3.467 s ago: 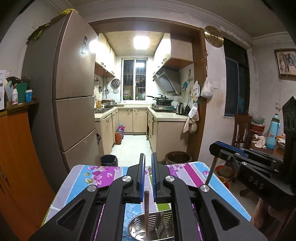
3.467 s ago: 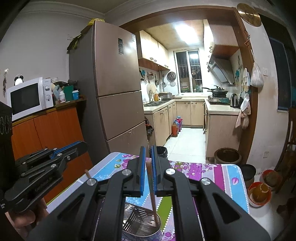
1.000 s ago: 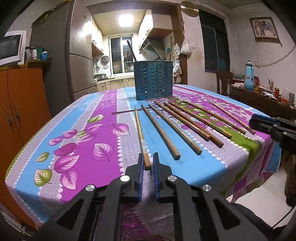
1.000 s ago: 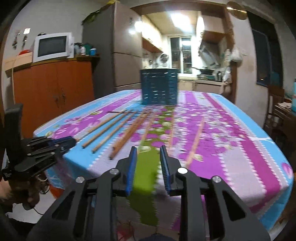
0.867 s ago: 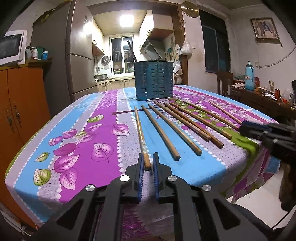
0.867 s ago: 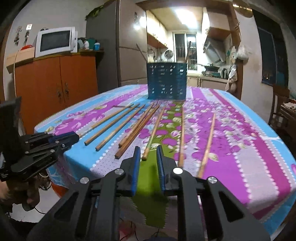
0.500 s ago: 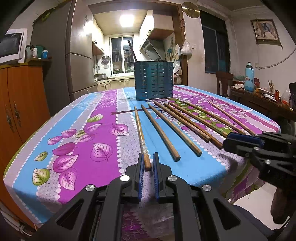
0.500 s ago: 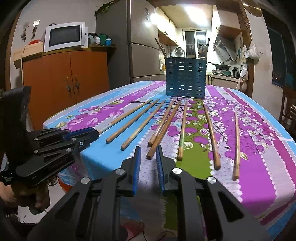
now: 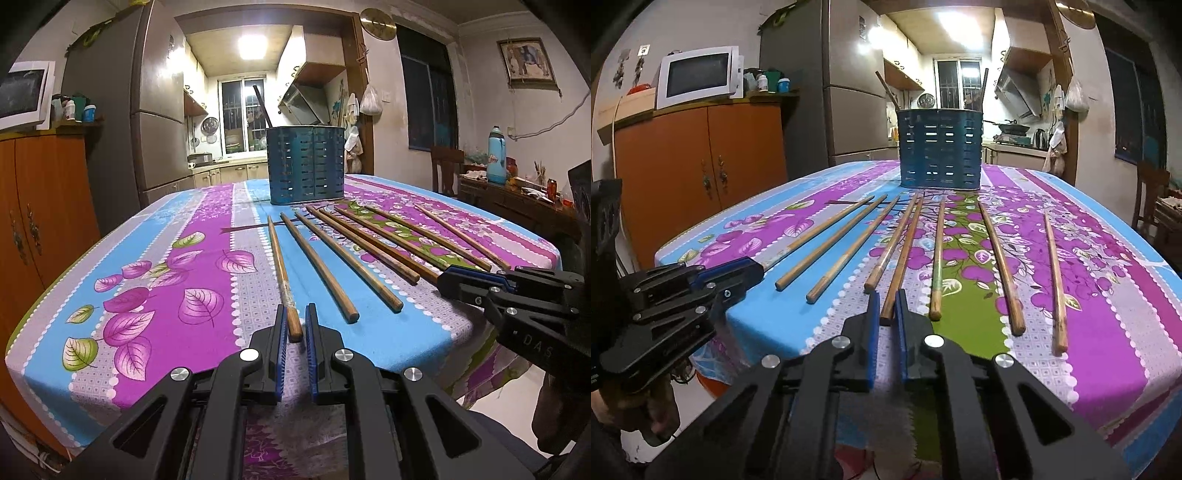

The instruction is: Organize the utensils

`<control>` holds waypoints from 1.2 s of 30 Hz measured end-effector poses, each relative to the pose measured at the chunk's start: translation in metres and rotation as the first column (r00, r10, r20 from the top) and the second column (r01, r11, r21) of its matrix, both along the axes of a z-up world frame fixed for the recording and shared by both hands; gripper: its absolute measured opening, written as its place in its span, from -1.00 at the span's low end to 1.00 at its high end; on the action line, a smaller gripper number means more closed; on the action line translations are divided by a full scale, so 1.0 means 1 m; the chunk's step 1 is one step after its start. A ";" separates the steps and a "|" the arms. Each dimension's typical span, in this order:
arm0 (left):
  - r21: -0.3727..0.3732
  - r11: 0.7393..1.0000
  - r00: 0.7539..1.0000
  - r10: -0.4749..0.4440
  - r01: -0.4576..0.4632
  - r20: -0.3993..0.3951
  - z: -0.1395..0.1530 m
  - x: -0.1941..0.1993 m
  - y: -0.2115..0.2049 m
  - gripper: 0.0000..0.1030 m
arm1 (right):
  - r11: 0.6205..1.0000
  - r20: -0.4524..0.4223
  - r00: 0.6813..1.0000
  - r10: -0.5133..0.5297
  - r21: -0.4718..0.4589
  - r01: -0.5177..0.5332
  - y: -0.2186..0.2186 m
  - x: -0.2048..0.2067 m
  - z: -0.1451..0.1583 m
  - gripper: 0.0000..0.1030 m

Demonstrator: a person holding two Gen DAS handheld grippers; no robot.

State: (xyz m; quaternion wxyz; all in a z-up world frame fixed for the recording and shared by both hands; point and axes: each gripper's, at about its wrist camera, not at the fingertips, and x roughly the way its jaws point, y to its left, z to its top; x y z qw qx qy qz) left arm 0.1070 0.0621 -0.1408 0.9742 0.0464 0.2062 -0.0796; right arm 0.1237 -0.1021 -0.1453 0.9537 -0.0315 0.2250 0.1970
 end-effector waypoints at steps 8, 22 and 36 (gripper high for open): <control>0.007 1.000 1.000 -0.001 0.001 0.027 -0.003 -0.001 0.000 -0.77 | 1.000 0.009 1.000 0.005 0.014 -0.005 -0.002 0.000 -0.003 -0.86; 0.023 1.000 0.998 0.011 -0.013 0.067 -0.008 -0.005 -0.005 -0.78 | 0.999 0.000 1.000 0.001 0.037 -0.001 -0.005 0.001 -0.003 -0.87; -0.012 1.000 0.988 0.012 -0.010 0.156 0.041 -0.020 -0.002 -0.84 | 0.999 0.126 0.992 0.005 0.041 -0.011 -0.019 -0.017 0.047 -0.89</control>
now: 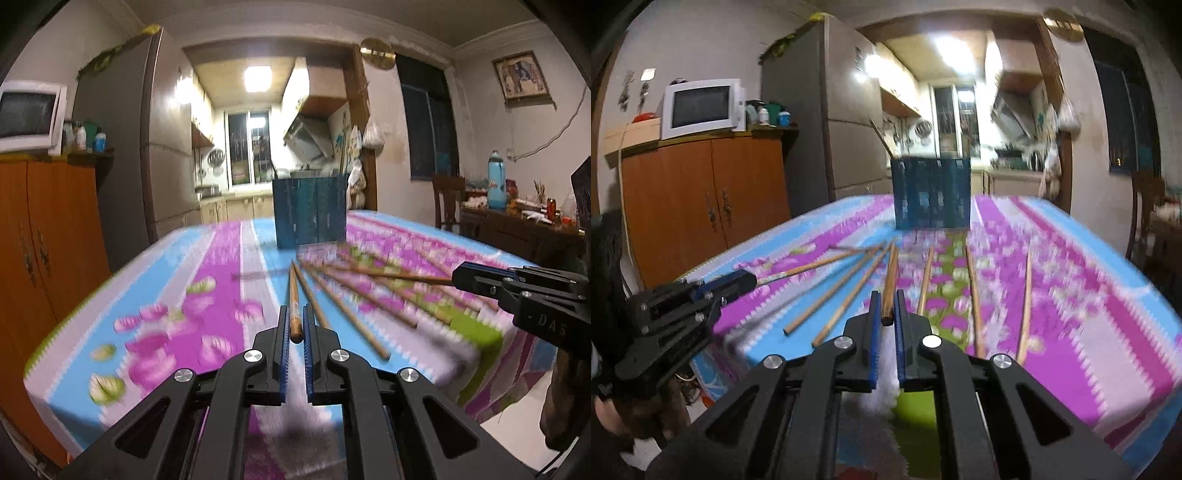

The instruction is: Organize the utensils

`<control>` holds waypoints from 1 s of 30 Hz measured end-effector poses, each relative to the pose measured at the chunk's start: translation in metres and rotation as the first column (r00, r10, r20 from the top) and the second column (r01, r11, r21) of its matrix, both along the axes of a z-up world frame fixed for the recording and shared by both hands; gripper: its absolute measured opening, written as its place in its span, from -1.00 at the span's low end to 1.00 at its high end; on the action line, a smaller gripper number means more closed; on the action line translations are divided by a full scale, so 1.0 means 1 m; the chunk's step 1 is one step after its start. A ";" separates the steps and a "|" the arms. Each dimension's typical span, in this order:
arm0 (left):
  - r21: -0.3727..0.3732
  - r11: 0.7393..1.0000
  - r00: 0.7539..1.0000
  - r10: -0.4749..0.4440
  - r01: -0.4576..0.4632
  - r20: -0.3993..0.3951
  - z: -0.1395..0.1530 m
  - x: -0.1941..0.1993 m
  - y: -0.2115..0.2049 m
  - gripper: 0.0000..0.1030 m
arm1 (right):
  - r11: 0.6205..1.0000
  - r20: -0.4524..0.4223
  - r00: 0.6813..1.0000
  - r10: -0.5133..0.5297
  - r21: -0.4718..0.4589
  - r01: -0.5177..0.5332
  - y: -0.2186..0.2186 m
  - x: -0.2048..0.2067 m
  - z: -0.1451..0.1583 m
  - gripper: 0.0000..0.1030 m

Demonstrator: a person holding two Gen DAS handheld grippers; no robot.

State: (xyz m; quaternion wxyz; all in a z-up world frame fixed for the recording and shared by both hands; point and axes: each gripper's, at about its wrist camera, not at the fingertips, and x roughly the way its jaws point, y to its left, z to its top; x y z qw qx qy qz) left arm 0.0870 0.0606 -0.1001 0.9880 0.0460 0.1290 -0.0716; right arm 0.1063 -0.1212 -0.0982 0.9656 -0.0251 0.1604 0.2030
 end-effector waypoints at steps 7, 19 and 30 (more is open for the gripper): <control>-0.037 0.999 0.993 -0.010 0.014 0.121 0.056 -0.004 0.005 -0.85 | 0.999 0.142 0.989 0.036 -0.016 -0.034 -0.004 -0.010 0.056 -0.90; -0.042 0.996 0.983 -0.066 0.074 0.174 0.131 0.045 -0.004 -0.86 | 0.995 0.157 0.983 0.095 -0.018 -0.094 -0.013 0.050 0.130 -0.91; -0.073 0.994 0.995 -0.072 0.076 0.063 0.106 0.023 0.020 -0.58 | 0.993 0.145 0.982 0.117 -0.039 -0.113 -0.014 0.054 0.133 -0.91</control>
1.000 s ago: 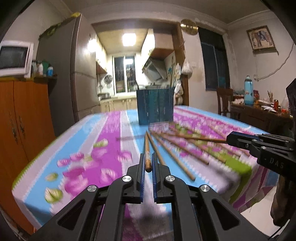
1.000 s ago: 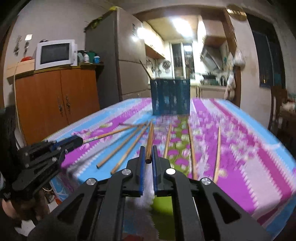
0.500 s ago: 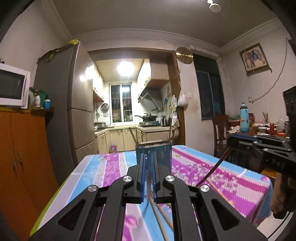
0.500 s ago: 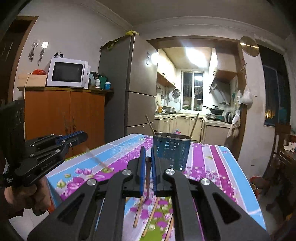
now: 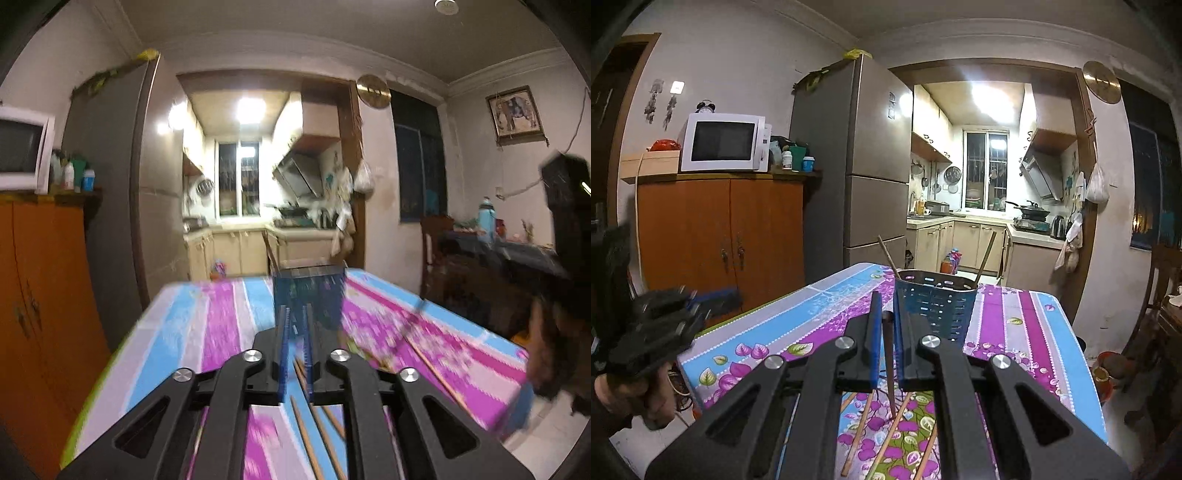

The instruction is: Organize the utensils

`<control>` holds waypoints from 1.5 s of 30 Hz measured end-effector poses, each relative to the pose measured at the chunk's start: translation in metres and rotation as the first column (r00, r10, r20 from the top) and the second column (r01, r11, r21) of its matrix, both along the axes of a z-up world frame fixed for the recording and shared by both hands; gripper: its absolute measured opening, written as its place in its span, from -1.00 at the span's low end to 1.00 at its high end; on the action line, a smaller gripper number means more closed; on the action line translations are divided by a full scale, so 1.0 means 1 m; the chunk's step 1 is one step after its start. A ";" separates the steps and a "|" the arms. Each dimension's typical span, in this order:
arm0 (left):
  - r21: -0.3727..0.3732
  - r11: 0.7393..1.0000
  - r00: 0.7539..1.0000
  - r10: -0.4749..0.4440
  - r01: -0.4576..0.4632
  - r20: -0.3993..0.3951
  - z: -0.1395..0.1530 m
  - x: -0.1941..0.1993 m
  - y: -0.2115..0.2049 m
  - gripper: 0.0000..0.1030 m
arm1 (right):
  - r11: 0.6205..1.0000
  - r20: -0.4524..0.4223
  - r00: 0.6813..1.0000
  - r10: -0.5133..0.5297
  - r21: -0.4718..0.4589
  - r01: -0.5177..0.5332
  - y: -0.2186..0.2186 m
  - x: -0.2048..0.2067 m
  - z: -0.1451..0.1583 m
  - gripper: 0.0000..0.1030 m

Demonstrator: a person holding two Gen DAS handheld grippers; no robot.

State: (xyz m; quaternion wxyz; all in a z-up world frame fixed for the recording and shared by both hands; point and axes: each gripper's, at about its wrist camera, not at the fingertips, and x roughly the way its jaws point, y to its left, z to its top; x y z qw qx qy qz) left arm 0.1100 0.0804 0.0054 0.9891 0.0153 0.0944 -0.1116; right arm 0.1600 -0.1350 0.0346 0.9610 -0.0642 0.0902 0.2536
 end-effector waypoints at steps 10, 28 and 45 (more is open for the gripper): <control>0.127 0.987 0.995 0.098 -0.095 -0.015 -0.114 -0.103 -0.023 0.46 | 1.000 -0.025 1.000 0.014 0.008 -0.014 -0.007 -0.019 -0.011 -0.90; 0.152 0.985 0.988 0.097 -0.079 -0.116 -0.160 -0.083 -0.033 -0.69 | 1.000 -0.031 1.000 0.003 -0.008 -0.003 -0.001 -0.018 -0.020 -0.90; 0.170 0.981 0.995 0.094 -0.089 -0.017 -0.126 -0.091 -0.035 -0.83 | 1.000 -0.006 1.000 -0.008 -0.015 0.008 -0.002 -0.018 -0.015 -0.90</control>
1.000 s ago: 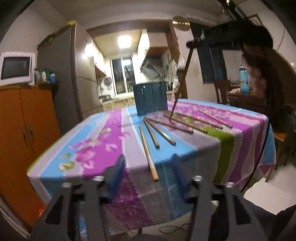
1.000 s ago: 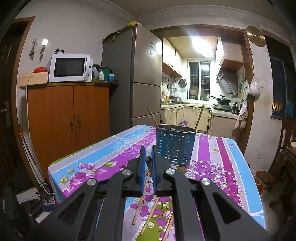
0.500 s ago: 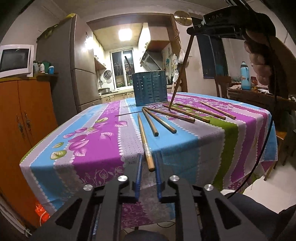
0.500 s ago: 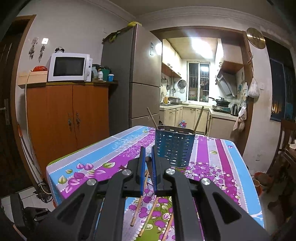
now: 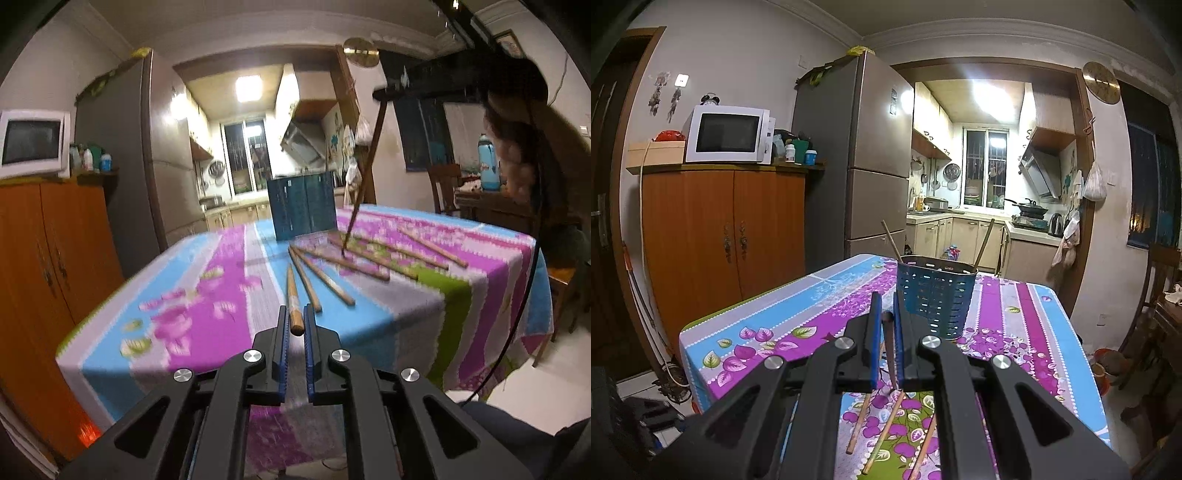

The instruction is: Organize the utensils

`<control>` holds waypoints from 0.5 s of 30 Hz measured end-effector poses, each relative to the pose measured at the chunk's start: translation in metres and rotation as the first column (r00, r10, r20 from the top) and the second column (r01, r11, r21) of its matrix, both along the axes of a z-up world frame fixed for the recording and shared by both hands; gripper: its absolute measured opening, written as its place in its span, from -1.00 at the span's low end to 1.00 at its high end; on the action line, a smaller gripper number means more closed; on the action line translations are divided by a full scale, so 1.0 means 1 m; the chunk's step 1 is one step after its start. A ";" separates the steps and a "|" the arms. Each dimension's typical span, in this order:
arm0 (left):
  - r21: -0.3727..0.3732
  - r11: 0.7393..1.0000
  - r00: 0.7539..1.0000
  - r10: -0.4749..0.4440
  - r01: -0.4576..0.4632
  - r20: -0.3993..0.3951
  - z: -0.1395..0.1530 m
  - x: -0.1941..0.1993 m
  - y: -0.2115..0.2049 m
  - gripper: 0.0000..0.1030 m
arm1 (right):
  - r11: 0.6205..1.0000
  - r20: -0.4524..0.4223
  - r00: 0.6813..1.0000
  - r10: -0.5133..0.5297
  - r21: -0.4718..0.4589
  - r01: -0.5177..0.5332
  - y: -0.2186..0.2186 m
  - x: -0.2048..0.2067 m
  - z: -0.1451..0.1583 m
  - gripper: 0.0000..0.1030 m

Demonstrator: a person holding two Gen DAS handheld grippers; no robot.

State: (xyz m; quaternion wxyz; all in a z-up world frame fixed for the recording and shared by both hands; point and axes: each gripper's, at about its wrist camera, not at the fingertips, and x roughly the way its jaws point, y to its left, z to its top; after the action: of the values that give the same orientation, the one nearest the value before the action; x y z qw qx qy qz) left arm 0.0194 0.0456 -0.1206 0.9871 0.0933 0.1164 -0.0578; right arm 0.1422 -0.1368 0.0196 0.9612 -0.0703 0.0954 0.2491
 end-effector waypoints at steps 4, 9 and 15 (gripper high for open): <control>0.007 1.000 0.999 -0.008 0.007 0.053 0.021 0.000 -0.004 -0.85 | 1.000 0.002 1.000 -0.004 0.001 0.004 -0.003 -0.001 0.000 -0.90; 0.010 1.000 0.994 -0.022 0.021 0.106 0.046 0.011 -0.010 -0.85 | 1.000 0.008 1.000 -0.008 0.001 0.008 -0.006 0.002 0.004 -0.91; -0.012 0.999 0.986 -0.038 0.040 0.162 0.093 0.041 -0.009 -0.86 | 1.000 0.006 1.000 -0.009 0.002 0.009 -0.005 0.016 0.014 -0.91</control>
State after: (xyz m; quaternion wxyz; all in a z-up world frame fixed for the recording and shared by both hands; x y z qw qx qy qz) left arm 0.0599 0.0370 -0.0278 0.9926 0.0926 0.0339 -0.0701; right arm 0.1581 -0.1421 0.0337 0.9627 -0.0698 0.0925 0.2445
